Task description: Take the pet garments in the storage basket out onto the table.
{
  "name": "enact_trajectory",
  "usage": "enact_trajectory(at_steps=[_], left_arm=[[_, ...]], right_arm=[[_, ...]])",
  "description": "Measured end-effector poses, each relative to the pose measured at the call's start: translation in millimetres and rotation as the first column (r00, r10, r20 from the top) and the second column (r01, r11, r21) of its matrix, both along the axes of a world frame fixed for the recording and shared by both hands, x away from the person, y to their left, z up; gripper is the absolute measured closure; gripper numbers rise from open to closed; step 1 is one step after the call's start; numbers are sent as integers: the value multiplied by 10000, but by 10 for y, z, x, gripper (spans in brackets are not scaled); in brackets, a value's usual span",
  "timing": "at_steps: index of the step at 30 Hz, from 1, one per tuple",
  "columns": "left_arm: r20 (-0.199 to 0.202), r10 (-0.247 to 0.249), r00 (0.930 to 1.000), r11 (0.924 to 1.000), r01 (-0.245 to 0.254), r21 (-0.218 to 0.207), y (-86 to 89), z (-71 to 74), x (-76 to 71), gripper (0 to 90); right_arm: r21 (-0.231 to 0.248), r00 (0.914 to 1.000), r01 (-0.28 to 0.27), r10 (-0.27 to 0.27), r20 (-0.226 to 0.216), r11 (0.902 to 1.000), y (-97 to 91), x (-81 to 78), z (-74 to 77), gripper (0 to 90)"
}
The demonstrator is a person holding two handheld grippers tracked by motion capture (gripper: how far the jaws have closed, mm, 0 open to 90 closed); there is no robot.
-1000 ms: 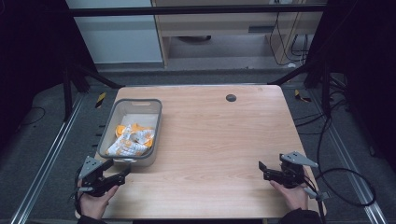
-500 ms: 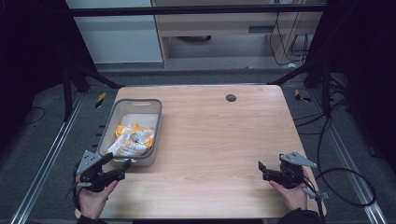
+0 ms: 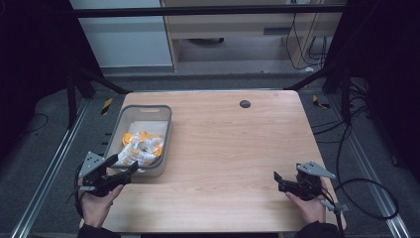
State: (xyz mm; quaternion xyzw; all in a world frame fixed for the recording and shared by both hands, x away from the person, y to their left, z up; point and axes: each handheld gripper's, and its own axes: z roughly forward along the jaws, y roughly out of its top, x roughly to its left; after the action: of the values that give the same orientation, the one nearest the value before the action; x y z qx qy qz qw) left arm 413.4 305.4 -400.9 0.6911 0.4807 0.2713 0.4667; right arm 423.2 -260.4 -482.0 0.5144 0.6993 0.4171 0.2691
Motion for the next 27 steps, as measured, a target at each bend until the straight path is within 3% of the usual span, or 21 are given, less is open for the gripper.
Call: enact_trajectory(at_steps=[13, 27], left_arm=[[323, -100, 9994, 9999, 95, 131, -52, 205, 156, 194], [433, -20, 9991, 9997, 10, 244, -49, 313, 346, 195]], right_arm=[[-2, 10000, 58, -58, -7, 10000, -1, -2, -3, 99], [9, 10000, 38, -38, -43, 10000, 5, 1, -9, 99]])
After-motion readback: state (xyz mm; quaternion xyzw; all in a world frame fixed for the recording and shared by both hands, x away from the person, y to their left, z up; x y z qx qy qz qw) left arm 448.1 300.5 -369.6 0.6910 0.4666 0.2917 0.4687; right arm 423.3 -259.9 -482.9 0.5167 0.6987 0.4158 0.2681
